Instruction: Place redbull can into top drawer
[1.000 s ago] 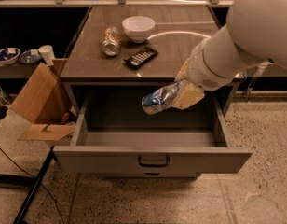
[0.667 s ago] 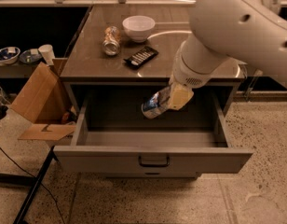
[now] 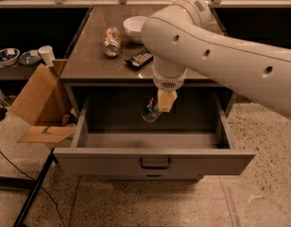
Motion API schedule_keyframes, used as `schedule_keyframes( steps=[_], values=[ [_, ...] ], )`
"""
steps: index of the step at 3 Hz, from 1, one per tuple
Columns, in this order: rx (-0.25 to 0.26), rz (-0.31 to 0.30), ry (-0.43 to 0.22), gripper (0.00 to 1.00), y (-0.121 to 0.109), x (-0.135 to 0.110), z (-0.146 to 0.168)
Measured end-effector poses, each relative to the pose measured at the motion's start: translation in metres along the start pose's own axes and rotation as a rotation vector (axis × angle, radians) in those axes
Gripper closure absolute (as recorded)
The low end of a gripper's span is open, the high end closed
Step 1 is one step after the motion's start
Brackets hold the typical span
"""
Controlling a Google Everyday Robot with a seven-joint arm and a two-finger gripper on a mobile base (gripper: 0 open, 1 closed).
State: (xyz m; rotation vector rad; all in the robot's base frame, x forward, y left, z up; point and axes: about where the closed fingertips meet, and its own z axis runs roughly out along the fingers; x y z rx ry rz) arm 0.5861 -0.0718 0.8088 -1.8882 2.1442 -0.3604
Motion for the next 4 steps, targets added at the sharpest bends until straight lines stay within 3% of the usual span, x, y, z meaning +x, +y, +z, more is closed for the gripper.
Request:
schedule_keyframes(
  steps=[1, 3, 4],
  values=[
    [-0.002, 0.008, 0.034, 0.54, -0.001, -0.008, 0.013],
    [-0.014, 0.016, 0.028, 0.07, 0.001, -0.006, 0.008],
    [-0.013, 0.014, 0.011, 0.00, 0.005, 0.000, -0.005]
  ],
)
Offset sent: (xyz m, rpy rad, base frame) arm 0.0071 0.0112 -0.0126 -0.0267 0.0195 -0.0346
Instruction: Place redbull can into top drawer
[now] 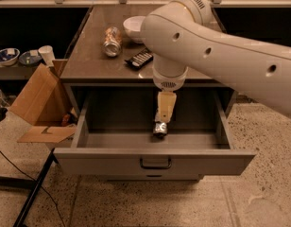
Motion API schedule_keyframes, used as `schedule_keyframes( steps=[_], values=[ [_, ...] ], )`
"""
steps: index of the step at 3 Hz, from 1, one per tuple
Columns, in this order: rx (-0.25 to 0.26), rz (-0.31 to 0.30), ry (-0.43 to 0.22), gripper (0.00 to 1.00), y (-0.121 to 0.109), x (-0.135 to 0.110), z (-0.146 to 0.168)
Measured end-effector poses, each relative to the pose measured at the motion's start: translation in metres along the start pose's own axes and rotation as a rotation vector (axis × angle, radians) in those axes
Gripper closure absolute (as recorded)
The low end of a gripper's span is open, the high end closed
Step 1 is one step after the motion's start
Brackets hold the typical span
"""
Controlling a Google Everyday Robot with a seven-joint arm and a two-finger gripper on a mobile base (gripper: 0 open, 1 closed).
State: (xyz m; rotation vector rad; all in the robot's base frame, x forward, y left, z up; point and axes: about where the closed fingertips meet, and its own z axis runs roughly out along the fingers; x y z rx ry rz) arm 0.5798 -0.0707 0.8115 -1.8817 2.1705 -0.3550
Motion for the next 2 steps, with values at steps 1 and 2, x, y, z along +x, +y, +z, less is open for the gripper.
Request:
schedule_keyframes(
  steps=[1, 2],
  values=[
    [0.022, 0.000, -0.038, 0.00, 0.006, 0.010, -0.022],
    [0.046, 0.003, -0.086, 0.00, 0.011, 0.019, -0.041]
  ],
)
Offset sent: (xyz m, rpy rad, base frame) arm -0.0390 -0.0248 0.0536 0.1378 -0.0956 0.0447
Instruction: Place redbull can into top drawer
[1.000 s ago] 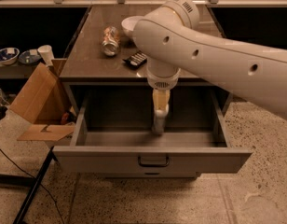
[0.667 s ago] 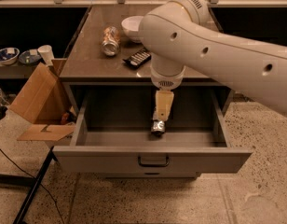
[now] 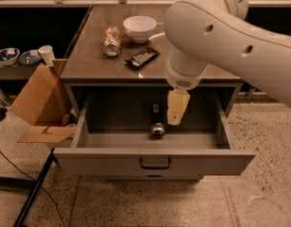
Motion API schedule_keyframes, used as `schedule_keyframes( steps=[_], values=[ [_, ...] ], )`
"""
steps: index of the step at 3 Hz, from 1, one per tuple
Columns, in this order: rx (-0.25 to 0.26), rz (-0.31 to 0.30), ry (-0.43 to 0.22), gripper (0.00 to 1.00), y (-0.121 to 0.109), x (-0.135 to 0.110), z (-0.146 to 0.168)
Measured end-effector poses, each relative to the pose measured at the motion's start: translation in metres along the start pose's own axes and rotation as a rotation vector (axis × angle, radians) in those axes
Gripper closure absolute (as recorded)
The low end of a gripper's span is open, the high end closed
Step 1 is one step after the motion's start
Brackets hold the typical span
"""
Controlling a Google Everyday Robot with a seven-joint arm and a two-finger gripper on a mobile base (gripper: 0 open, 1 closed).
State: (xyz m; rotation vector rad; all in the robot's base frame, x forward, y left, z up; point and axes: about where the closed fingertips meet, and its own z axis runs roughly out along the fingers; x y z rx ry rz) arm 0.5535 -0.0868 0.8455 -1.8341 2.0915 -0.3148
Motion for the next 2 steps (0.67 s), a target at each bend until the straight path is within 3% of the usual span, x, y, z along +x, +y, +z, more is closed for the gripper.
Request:
schedule_keyframes(
  steps=[2],
  values=[
    [0.014, -0.008, -0.100, 0.00, 0.0016, 0.0039, -0.0168]
  ],
)
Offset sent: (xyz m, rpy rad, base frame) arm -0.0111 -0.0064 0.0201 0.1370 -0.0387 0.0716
